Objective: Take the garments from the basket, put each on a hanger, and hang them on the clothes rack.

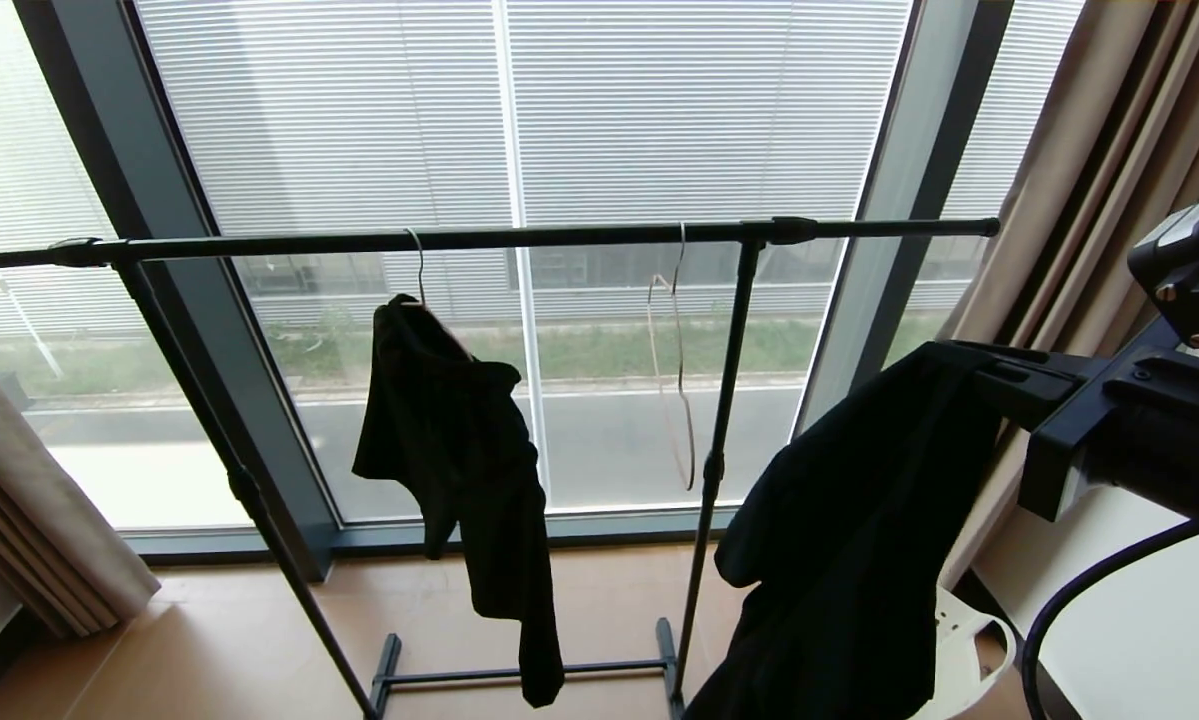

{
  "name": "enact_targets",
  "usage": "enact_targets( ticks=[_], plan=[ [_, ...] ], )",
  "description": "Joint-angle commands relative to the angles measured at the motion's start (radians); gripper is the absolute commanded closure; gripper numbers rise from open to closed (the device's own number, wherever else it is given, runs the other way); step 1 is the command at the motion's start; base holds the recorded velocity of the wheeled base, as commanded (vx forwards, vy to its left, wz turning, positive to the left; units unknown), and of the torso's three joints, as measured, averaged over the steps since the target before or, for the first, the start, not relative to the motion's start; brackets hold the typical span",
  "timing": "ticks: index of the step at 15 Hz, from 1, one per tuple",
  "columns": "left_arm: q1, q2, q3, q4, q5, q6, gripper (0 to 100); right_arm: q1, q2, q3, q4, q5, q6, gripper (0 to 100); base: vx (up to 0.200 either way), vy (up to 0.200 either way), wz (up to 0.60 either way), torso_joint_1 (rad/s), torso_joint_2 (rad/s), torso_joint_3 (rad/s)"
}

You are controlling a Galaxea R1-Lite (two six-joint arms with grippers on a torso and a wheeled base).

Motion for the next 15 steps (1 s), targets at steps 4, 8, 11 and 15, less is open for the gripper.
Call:
enact_targets(
  ticks=[4, 8, 11, 15],
  plan=[
    [0.001, 0.0, -0.001, -0.001, 0.0, 0.0, 0, 0.001, 0.002, -0.001, -0.001, 0.0, -0.001, 100, -0.15, 0.05, 0.0, 0.001, 0.0, -0.001],
    [0.001, 0.0, 0.0, -0.001, 0.0, 0.002, 0, 0.002, 0.008, 0.007, -0.001, 0.0, 0.001, 100, 0.0, 0.0, 0.0, 0.0, 0.0, 0.0],
    [-0.019, 0.081, -0.001, 0.004, -0.023, 0.02, 0, 0.039, 0.013, 0.021, 0.003, -0.006, -0.001, 100, 0.0, 0.0, 0.0, 0.0, 0.0, 0.0],
    [-0.033, 0.57, -0.144, -0.065, -0.126, 0.039, 0, 0.099, 0.18, -0.054, -0.001, -0.158, 0.111, 100, 0.0, 0.0, 0.0, 0.0, 0.0, 0.0]
  ],
)
